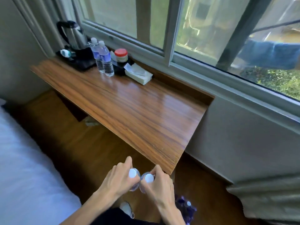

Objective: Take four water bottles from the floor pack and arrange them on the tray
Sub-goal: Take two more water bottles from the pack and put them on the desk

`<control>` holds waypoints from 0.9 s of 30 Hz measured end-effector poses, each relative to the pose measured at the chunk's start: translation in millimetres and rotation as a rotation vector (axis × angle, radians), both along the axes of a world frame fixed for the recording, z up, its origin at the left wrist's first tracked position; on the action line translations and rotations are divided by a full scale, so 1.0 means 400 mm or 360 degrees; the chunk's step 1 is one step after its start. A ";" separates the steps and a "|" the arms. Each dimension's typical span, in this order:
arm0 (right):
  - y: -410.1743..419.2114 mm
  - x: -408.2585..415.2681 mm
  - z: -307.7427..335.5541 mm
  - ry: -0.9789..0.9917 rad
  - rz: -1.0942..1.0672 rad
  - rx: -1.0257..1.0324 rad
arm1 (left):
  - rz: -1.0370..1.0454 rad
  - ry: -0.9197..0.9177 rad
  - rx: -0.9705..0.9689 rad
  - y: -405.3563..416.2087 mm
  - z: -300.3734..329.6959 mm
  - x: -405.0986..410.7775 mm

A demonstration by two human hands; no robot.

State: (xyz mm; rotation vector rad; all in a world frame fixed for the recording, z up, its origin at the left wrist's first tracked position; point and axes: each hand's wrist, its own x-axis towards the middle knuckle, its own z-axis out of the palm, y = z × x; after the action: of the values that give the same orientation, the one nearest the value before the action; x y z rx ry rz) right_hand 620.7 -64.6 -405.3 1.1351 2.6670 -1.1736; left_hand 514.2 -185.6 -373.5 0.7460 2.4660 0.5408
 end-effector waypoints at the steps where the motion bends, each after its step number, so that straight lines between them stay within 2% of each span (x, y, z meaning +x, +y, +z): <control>1: -0.016 -0.043 0.011 0.0011 0.0029 0.0001 | 0.0032 0.0045 0.0003 -0.021 0.009 -0.035; 8: -0.120 -0.336 0.083 0.0177 0.0224 0.0070 | 0.0217 0.0159 0.0080 -0.156 0.068 -0.299; 18: -0.182 -0.730 0.230 0.0249 0.0327 -0.0030 | 0.0391 0.0295 0.0116 -0.241 0.157 -0.671; 27: -0.164 -1.079 0.297 0.0375 0.0185 -0.0045 | 0.0389 0.0336 0.0256 -0.239 0.237 -1.033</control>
State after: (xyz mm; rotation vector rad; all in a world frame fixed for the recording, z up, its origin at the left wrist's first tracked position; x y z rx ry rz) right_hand 189.0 -130.0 -286.4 0.8732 2.8282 -1.3988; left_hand 101.1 -281.3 -278.8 0.5912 2.7555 0.7951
